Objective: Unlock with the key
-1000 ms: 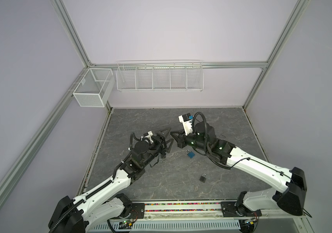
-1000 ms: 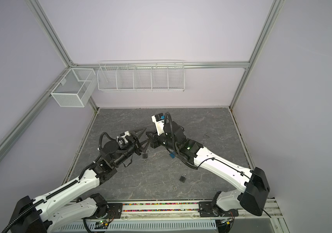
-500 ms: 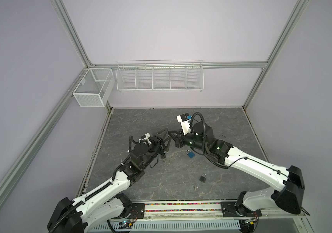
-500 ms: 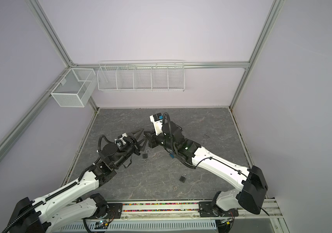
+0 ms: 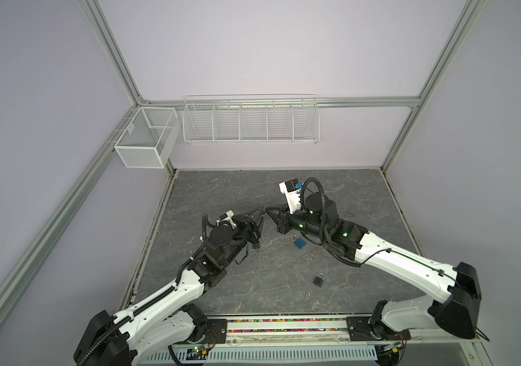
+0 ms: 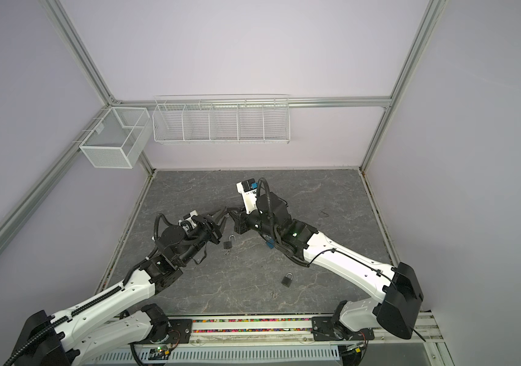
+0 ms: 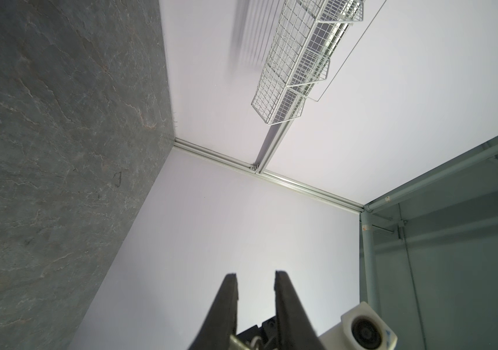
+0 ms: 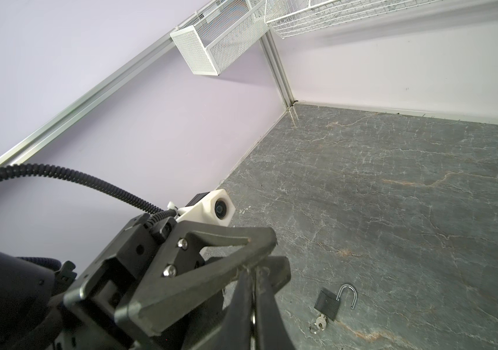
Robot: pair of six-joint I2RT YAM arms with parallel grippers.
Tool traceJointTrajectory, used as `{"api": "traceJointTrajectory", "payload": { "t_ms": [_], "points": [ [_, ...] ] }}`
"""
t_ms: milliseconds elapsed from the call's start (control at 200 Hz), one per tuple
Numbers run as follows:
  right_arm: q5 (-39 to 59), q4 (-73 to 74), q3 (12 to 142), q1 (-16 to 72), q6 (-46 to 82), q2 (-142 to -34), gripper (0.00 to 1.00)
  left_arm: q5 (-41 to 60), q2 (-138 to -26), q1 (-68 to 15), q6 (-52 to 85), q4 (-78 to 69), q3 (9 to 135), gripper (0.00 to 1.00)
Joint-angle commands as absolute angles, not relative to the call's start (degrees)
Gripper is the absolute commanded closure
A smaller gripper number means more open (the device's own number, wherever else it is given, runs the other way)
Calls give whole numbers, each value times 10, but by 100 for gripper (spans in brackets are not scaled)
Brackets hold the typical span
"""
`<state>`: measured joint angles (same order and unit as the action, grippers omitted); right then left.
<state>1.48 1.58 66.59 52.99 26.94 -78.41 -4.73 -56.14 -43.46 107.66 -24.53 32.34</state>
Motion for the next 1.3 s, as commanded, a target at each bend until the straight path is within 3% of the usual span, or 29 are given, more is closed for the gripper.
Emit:
{"api": "traceJointTrajectory", "payload": {
  "t_ms": [0,240,390,615,1055,1299],
  "points": [
    [24,39,653,533,259,-766,93,-54,-555,-437,1084,-244,321,84],
    [27,38,652,533,257,-763,93,-56,-555,-436,1080,-237,322,99],
    [30,25,654,533,256,-753,92,-58,-552,-436,1057,-231,329,100],
    [45,-23,637,518,268,-712,68,-56,-539,-437,912,-148,370,100],
    [190,-73,551,430,328,-628,52,-15,-575,-477,506,-60,436,100],
    [291,-74,507,392,360,-580,38,9,-583,-518,373,-112,424,100]
  ]
}}
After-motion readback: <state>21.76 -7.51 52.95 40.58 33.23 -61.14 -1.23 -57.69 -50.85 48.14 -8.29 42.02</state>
